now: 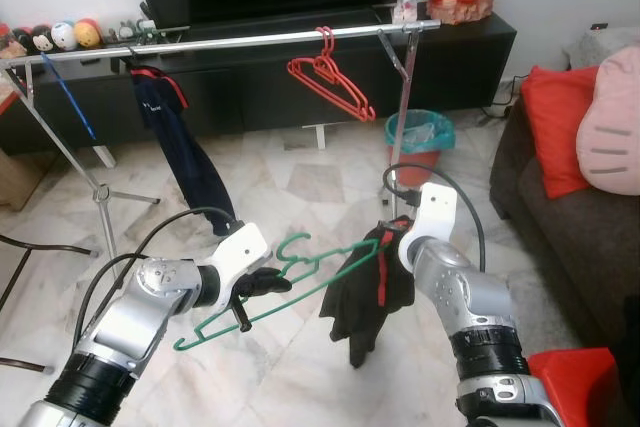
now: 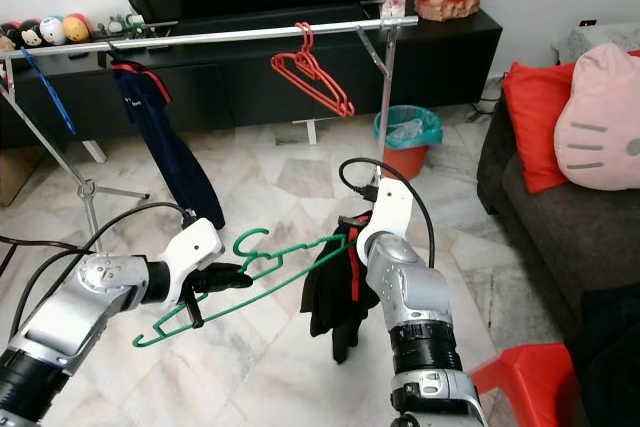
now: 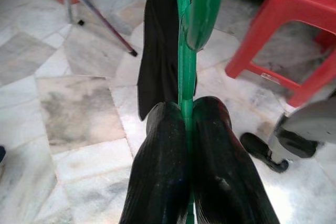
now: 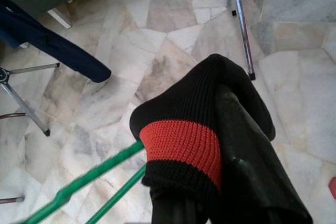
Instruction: Hang hanger
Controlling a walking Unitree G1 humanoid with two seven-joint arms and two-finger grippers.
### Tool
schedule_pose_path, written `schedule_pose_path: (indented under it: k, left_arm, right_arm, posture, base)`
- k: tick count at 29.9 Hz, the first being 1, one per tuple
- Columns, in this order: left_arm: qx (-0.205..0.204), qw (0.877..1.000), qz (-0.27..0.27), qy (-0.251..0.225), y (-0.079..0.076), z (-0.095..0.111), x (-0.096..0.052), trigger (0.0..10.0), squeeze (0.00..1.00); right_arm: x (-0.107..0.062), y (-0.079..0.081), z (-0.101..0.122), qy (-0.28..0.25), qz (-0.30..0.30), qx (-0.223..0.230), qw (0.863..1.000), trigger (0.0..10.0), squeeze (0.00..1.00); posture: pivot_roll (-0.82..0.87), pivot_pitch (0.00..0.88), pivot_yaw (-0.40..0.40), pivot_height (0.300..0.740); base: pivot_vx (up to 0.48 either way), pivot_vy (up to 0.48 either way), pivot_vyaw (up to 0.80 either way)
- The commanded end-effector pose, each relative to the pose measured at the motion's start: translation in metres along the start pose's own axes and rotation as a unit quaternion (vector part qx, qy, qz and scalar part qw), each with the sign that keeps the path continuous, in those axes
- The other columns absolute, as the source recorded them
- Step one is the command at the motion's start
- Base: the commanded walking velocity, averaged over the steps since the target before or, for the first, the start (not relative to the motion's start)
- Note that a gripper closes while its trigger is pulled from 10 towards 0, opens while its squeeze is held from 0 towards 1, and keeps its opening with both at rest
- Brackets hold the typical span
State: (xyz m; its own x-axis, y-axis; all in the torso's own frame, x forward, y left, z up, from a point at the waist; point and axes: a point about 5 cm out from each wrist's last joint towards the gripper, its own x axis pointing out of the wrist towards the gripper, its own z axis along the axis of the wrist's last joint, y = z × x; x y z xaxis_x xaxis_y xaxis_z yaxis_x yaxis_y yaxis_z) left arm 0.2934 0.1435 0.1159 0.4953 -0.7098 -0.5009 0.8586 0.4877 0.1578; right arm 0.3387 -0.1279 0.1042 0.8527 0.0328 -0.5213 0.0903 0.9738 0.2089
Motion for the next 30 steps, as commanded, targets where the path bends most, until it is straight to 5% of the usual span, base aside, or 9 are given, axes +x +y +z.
schedule_pose_path:
  k: [1,15,30]
  left_arm:
    - [0.014,1.0,0.02,0.006,0.008,0.002,-0.002,10.0,0.0]
    - [0.035,0.998,-0.043,-0.009,0.0,0.006,-0.001,10.0,0.0]
    - [0.039,0.999,-0.03,-0.002,0.006,0.005,0.004,10.0,0.0]
  right_arm:
    - [-0.004,0.007,0.014,-0.022,0.013,0.007,1.0,10.0,0.0]
    - [-0.006,0.018,0.016,-0.014,0.044,0.027,0.999,10.0,0.0]
    - [-0.011,0.025,0.014,-0.006,0.069,0.017,0.997,10.0,0.0]
  posture:
    - [-0.04,0.0,0.082,0.74]
    - [-0.04,0.0,0.08,0.74]
    - [-0.04,0.0,0.08,0.74]
  base:
    - [0.0,0.0,0.0]
    - [0.0,0.0,0.0]
    - [0.0,0.0,0.0]
